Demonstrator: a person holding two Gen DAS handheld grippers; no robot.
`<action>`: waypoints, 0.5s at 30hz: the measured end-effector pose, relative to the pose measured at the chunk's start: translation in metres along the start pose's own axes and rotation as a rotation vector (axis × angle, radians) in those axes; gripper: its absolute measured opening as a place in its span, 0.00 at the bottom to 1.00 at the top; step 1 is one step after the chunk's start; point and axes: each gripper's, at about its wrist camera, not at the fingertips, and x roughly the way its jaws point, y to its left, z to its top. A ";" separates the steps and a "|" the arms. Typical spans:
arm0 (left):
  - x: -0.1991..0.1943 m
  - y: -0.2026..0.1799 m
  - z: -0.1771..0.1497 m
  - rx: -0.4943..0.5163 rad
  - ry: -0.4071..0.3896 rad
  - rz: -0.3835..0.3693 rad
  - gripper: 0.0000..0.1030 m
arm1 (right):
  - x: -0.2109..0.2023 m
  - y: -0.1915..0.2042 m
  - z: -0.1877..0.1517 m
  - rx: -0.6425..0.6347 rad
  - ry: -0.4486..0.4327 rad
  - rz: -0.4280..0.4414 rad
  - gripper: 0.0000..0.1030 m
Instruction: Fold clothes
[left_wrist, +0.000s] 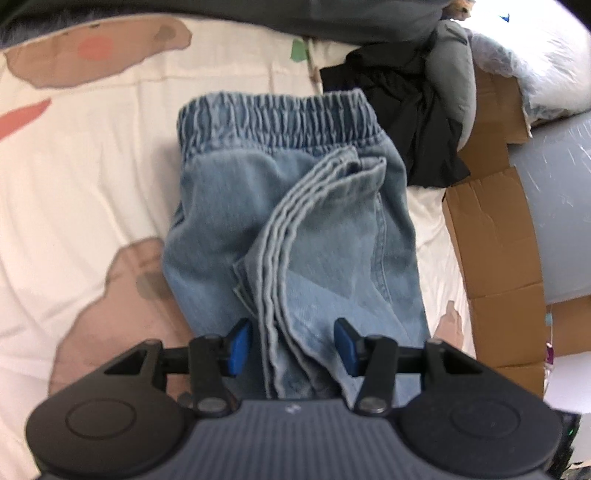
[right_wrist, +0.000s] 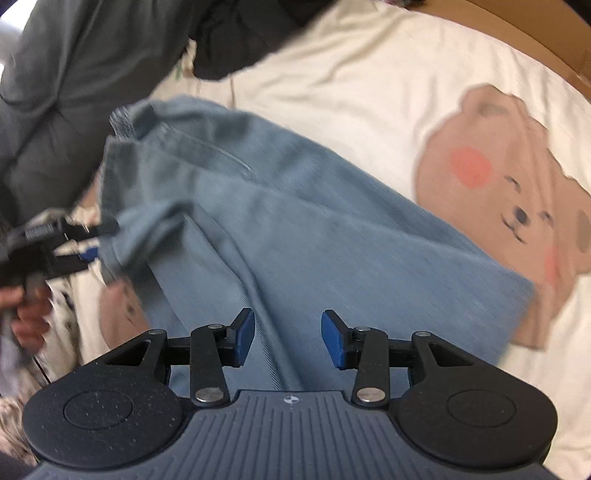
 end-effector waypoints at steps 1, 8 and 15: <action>0.001 0.000 -0.001 -0.007 0.006 -0.004 0.50 | -0.001 -0.004 -0.005 0.002 0.006 0.000 0.46; 0.003 -0.007 -0.007 -0.028 0.050 -0.018 0.50 | 0.000 -0.015 -0.041 -0.004 0.032 0.047 0.46; 0.006 -0.015 -0.006 -0.022 0.079 0.003 0.26 | 0.019 0.005 -0.070 -0.056 0.021 0.061 0.46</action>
